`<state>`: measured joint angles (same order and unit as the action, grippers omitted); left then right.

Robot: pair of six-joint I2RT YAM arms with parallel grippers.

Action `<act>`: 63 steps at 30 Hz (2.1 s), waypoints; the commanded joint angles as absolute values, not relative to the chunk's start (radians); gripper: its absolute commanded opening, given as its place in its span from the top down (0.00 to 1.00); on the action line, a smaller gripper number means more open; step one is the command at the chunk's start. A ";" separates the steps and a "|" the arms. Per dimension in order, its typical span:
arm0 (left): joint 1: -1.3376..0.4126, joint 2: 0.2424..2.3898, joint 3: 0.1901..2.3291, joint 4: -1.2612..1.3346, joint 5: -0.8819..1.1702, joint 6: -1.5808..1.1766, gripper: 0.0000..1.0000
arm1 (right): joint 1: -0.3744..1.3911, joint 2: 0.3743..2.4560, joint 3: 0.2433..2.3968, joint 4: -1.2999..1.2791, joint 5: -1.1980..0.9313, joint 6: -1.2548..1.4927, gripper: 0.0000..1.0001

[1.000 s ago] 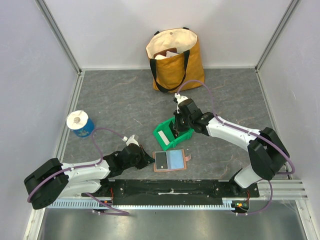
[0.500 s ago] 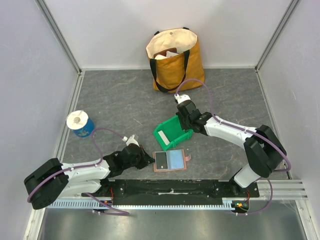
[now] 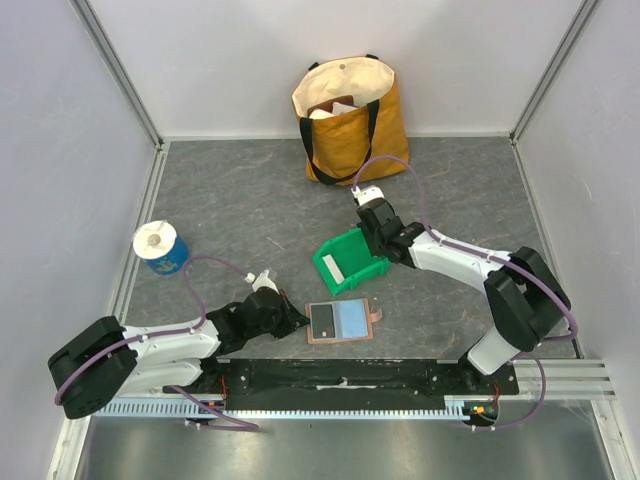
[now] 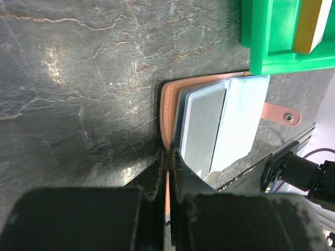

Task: Put the credit cards into the card holder
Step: Pick up the credit card from the storage box.

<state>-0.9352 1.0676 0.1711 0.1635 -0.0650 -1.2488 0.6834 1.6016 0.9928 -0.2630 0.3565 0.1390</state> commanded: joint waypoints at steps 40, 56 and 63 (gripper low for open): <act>-0.931 1.074 0.127 0.025 -0.089 -1.204 0.98 | 0.641 1.661 1.069 -0.265 0.204 0.161 1.00; -0.930 1.071 0.124 0.025 -0.086 -1.206 0.98 | 0.641 1.743 1.134 -0.316 0.184 0.144 0.90; -0.928 1.069 0.121 0.025 -0.089 -1.209 0.98 | 0.641 1.744 1.138 -0.325 0.181 0.143 0.96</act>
